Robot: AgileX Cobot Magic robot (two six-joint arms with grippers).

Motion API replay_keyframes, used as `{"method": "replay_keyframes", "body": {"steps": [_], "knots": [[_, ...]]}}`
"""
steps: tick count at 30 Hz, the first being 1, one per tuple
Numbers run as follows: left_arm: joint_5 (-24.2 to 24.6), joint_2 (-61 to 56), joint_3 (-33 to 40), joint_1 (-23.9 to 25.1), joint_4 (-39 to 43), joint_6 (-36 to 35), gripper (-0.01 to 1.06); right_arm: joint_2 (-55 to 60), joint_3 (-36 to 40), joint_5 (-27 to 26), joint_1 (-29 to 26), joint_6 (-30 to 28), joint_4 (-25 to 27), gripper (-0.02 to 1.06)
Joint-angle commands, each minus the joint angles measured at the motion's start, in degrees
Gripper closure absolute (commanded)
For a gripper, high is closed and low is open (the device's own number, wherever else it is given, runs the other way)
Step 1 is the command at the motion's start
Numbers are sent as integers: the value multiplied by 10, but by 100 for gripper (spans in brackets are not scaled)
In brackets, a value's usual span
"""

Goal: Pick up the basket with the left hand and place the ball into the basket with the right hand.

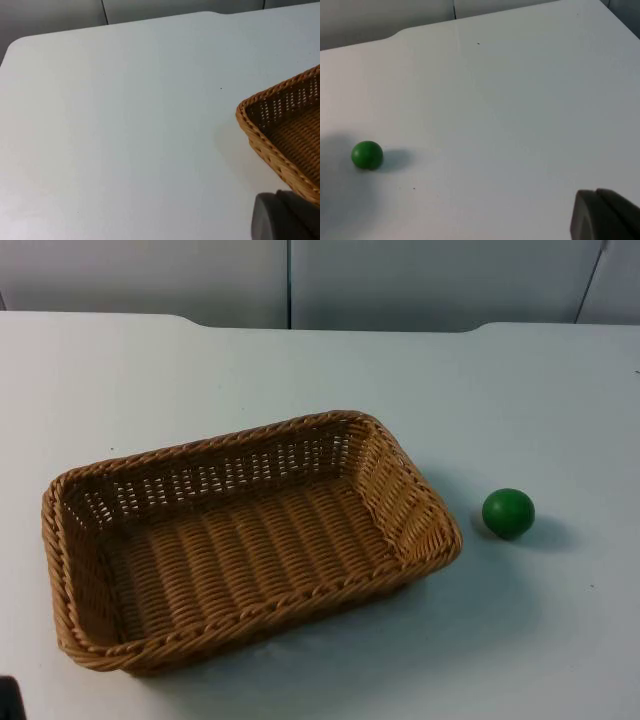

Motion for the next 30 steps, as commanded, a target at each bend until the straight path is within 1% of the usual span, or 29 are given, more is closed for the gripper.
{"method": "replay_keyframes", "body": {"steps": [1,3,5,7,8,9,10,12,13,15,18,19,21,24,25,28,29,30], "knots": [[-6,-2,3,-7,-3,-2,105,-3,3,-5,-4,0,-2,105],[-6,-2,3,-11,-10,-2,105,-3,3,-5,-4,0,-2,105],[-7,-2,-2,-13,-47,-18,105,-3,3,-5,-4,0,-2,105],[5,23,-13,-13,-130,-28,105,-3,3,-5,-4,0,-2,105],[5,23,-13,-13,-130,-28,105,-3,3,-5,-4,0,-2,105],[8,44,-18,-13,-173,-28,105,-3,3,-5,-4,0,-2,105],[8,89,-22,-13,-244,-28,105,-3,3,-5,-4,0,-2,105],[6,152,-23,-13,-301,-28,105,-3,3,-5,-4,0,-2,105],[6,152,-23,-13,-301,-28,105,-3,3,-5,-4,0,-2,105],[-1,224,-23,-13,-323,-25,105,-3,3,-5,-4,0,-2,105],[-23,329,-23,-13,-332,3,105,-3,3,-5,-4,0,-2,105],[-23,329,-23,-13,-332,3,105,-3,3,-5,-4,0,-2,105],[-33,395,-23,-13,-341,12,105,-3,3,-5,-4,0,-2,105],[-47,501,-23,-13,-384,49,105,-3,3,-5,-4,0,-2,105],[-47,501,-23,-13,-384,49,105,-3,3,-5,-4,0,-2,105],[-67,600,-23,-13,-444,117,105,-3,3,-5,-4,0,-2,105],[-67,600,-23,-13,-444,117,105,-3,3,-5,-4,0,-2,105],[-73,626,-23,-13,-459,137,105,-3,3,-5,-4,0,-2,105]]}}
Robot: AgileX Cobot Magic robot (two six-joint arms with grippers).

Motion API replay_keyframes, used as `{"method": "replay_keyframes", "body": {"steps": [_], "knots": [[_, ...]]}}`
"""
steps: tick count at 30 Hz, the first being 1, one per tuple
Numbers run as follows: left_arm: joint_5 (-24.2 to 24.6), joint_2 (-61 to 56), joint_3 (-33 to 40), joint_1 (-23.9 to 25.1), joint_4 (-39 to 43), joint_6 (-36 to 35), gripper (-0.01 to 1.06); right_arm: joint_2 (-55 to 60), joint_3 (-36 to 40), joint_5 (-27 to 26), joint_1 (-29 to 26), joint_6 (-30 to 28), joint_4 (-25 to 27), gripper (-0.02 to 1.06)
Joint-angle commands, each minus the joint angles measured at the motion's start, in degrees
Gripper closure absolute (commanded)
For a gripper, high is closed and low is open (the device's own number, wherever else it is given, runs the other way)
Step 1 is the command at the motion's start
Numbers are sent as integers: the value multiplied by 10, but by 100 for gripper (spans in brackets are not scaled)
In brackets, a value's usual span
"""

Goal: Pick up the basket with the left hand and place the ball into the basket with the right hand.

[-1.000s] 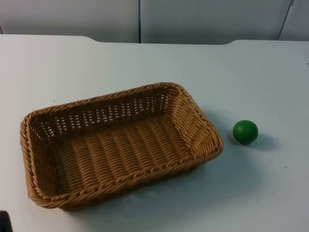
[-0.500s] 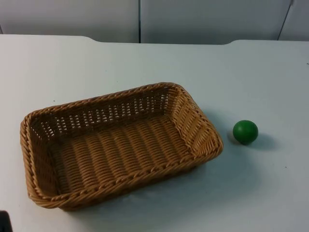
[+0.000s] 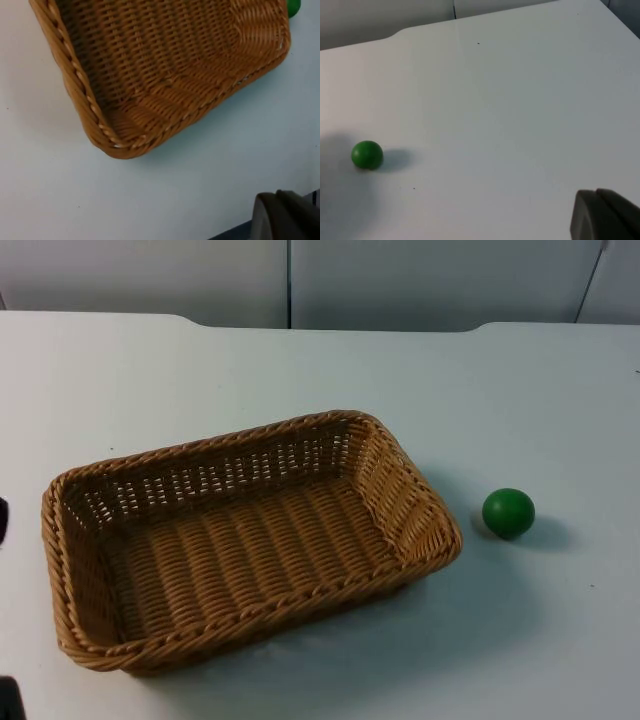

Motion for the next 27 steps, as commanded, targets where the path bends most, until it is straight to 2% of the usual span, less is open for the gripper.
{"method": "replay_keyframes", "body": {"steps": [1,4,5,7,9,10,14,17,20,25,27], "knots": [[-23,51,-1,-4,-34,39,105,-3,3,-5,-4,0,-2,105],[-76,117,-1,-25,-34,48,105,-3,3,-5,-4,0,-2,105],[-76,117,-1,-25,-34,48,105,-3,3,-5,-4,0,-2,105],[-125,157,-1,-59,-34,48,105,-3,3,-5,-4,0,-2,105],[-195,189,-1,-98,-33,48,105,-3,3,-5,-4,0,-2,105],[-195,189,-1,-98,-33,48,105,-3,3,-5,-4,0,-2,105],[-329,250,-2,-166,-22,46,105,-3,3,-5,-4,0,-2,105],[-353,280,-10,-171,-16,43,105,-3,3,-5,-4,0,-2,105],[-355,308,-26,-171,3,34,105,-3,3,-5,-4,0,-2,105],[-300,331,-96,-171,121,-72,105,-3,3,-5,-4,0,-2,105],[-286,330,-108,-171,144,-90,105,-3,3,-5,-4,0,-2,105]]}}
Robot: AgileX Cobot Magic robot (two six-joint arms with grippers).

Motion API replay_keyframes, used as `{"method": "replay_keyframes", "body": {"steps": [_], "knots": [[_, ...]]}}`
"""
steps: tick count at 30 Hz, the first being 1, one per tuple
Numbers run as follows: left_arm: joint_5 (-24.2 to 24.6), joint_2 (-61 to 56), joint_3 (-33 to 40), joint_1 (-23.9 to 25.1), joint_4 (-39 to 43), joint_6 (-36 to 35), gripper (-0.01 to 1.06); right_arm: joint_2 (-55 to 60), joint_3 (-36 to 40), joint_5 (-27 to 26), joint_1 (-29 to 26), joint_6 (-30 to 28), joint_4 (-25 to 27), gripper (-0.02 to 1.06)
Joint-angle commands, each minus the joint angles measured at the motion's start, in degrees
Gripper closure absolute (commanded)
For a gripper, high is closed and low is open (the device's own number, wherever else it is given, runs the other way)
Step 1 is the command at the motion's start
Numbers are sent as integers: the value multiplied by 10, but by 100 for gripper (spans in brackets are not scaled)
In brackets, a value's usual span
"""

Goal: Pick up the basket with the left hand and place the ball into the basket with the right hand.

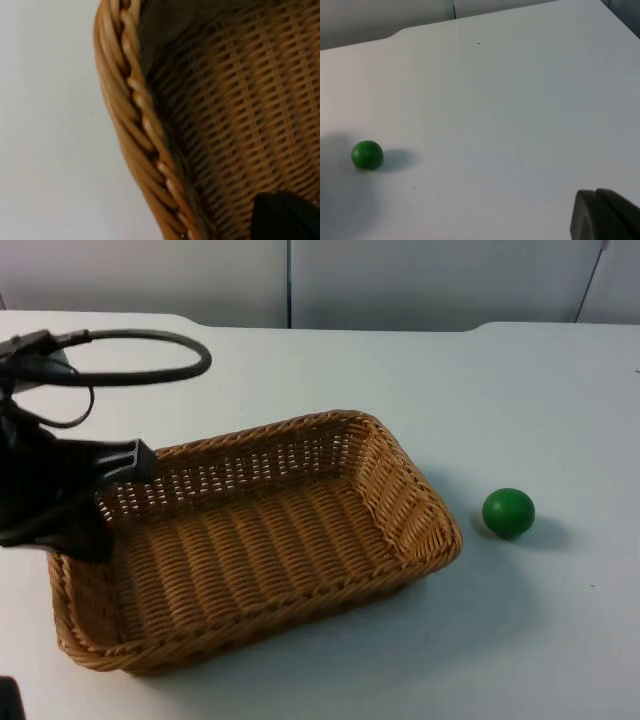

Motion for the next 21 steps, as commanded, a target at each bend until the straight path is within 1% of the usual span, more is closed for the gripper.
{"method": "replay_keyframes", "body": {"steps": [1,2,3,4,5,6,7,8,10,13,18,19,21], "knots": [[23,1,-22,-5,47,-37,105,-3,3,-5,-4,0,-2,105],[36,1,-36,-5,78,-62,105,-3,3,-5,-4,0,-2,105],[36,1,-36,-5,78,-62,105,-3,3,-5,-4,0,-2,105],[48,1,-49,-5,104,-89,105,-3,3,-5,-4,0,-2,105],[61,1,-59,-5,141,-117,105,-3,3,-5,-4,0,-2,105],[83,1,-73,-5,205,-175,105,-3,3,-5,-4,0,-2,105],[102,1,-81,-5,239,-207,105,-3,3,-5,-4,0,-2,105],[102,1,-81,-5,239,-207,105,-3,3,-5,-4,0,-2,105],[131,1,-92,-5,297,-238,105,-3,3,-5,-4,0,-2,105],[142,1,-93,-5,311,-241,105,-3,3,-5,-4,0,-2,105],[147,1,-93,-5,308,-239,104,-3,3,-5,-4,0,-2,105],[150,1,-93,-5,305,-239,102,-3,3,-5,-4,0,-2,105],[152,1,-93,-5,291,-239,91,-3,3,-5,-4,0,-2,105]]}}
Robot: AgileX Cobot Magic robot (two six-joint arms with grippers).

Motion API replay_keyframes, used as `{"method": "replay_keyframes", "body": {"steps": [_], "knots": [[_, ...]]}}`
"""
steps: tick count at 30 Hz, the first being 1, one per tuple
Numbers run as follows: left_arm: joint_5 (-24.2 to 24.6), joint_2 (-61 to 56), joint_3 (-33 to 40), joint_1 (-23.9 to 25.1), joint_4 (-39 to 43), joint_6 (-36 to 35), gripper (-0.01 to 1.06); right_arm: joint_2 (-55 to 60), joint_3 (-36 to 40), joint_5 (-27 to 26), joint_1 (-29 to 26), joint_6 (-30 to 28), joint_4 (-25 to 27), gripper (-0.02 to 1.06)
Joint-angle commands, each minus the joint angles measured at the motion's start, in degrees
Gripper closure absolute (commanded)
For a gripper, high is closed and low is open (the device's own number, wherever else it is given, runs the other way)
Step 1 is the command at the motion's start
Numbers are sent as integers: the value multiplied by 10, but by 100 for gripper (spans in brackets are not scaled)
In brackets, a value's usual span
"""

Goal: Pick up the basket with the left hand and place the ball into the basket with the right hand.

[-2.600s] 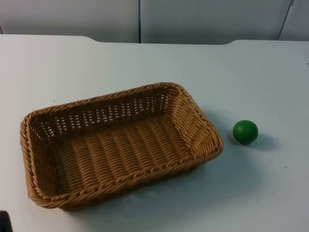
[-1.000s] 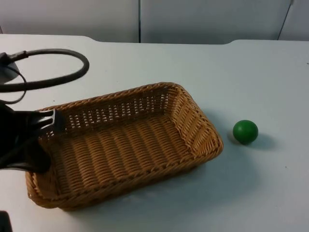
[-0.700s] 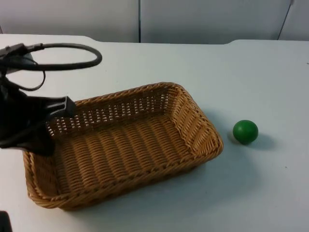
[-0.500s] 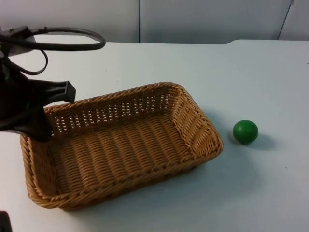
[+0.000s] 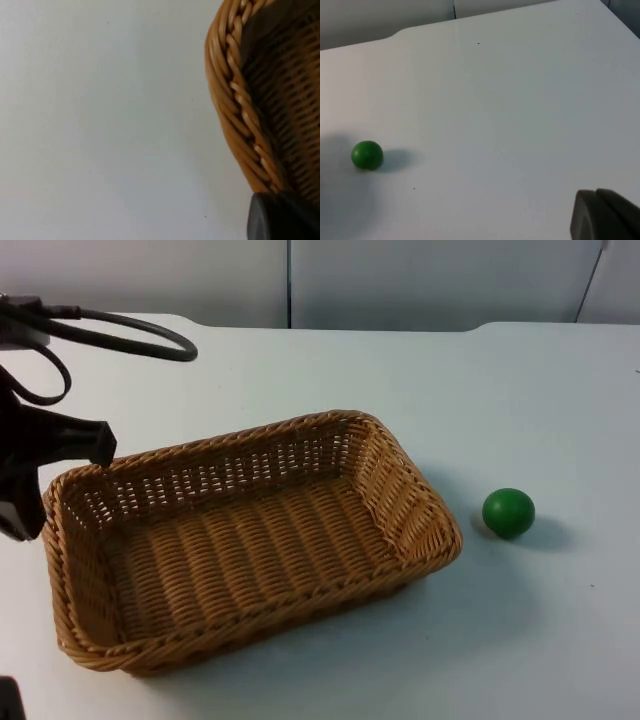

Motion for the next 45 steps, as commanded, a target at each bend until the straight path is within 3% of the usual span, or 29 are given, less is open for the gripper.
{"method": "replay_keyframes", "body": {"steps": [1,4,5,8,23,35,37,39,40,43,45], "knots": [[5,1,-5,-5,-11,-5,91,-3,3,-5,-4,0,-2,105],[3,1,-5,-5,-27,-6,61,-3,3,-5,-4,0,-2,105],[1,1,-5,-5,-27,-11,45,-3,3,-5,-4,0,-2,105],[-6,1,-5,-5,-27,-22,38,-3,3,-5,-4,0,-2,105],[-36,48,-5,-5,-44,-29,39,-3,3,-5,-4,0,-2,105],[-87,115,-5,-5,-41,-28,39,-3,3,-5,-4,0,-2,105],[-94,125,-5,-5,-41,-33,47,-3,3,-5,-4,0,-2,105],[-103,131,-5,-2,-43,-40,64,-3,3,-5,-4,0,-2,105],[-103,131,-5,-2,-43,-40,64,-3,3,-5,-4,0,-2,105],[-120,135,-5,3,-43,-41,105,-3,3,-5,-4,0,-2,105],[-123,135,-5,6,-43,-41,105,-3,3,-5,-4,0,-2,105]]}}
